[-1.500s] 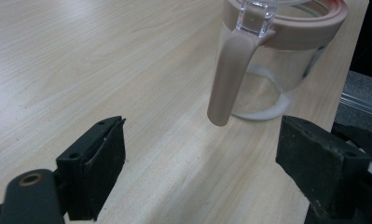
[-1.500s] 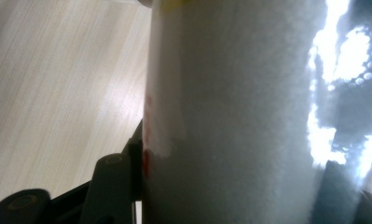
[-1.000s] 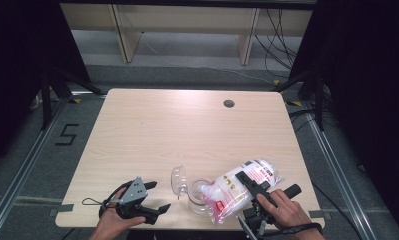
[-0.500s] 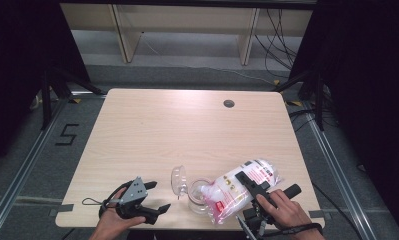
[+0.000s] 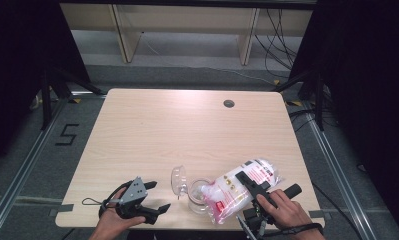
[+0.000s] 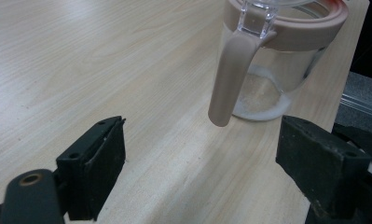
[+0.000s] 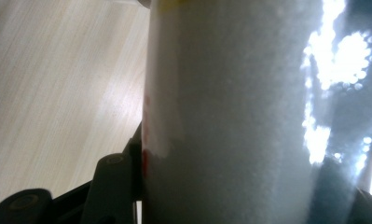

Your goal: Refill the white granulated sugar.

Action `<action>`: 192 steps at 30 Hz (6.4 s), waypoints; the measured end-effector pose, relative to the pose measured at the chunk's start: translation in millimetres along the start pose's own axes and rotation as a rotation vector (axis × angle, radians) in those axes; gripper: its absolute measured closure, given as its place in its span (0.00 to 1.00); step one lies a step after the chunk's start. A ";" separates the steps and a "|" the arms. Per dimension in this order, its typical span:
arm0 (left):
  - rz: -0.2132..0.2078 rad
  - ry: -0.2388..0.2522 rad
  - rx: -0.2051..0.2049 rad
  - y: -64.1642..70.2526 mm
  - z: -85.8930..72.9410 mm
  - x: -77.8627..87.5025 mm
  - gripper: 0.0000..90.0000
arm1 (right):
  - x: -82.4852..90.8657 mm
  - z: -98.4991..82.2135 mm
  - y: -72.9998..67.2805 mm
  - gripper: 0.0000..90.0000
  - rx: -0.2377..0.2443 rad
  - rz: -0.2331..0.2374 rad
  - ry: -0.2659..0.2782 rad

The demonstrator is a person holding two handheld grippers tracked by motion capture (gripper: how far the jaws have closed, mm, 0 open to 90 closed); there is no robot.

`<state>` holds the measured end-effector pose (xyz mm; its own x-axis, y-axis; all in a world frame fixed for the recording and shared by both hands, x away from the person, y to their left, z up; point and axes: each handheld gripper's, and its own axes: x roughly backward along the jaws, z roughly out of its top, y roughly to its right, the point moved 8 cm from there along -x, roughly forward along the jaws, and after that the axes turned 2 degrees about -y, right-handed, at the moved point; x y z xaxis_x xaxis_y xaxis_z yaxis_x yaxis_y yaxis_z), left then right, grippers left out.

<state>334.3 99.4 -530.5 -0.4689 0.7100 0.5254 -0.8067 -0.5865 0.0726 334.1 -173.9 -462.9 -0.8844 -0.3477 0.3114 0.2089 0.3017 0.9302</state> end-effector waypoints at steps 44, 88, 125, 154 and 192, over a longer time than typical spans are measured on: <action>0.001 -0.009 -0.011 -0.4 -0.2 0.9 0.17 | 0.7 -0.8 0.7 0.57 0.017 0.002 -0.004; -0.004 -0.002 -0.027 -0.8 1.3 0.9 0.17 | 2.6 0.3 3.3 0.58 0.042 -0.006 -0.004; 0.014 -0.032 -0.032 -2.2 -1.4 1.6 0.17 | 4.0 -0.4 4.9 0.58 0.053 -0.007 -0.009; 0.001 -0.004 -0.015 0.7 0.4 -1.3 0.17 | 3.1 1.9 3.6 0.59 0.056 -0.015 0.002; 0.001 -0.004 -0.017 1.1 0.4 -1.2 0.17 | 4.3 3.0 5.5 0.59 0.085 -0.011 -0.007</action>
<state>334.1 97.7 -530.7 -0.4682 0.7076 0.5293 -0.8121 -0.5806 0.0578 330.2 -171.1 -457.0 -0.8894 -0.3455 0.2994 0.1631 0.3720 0.9138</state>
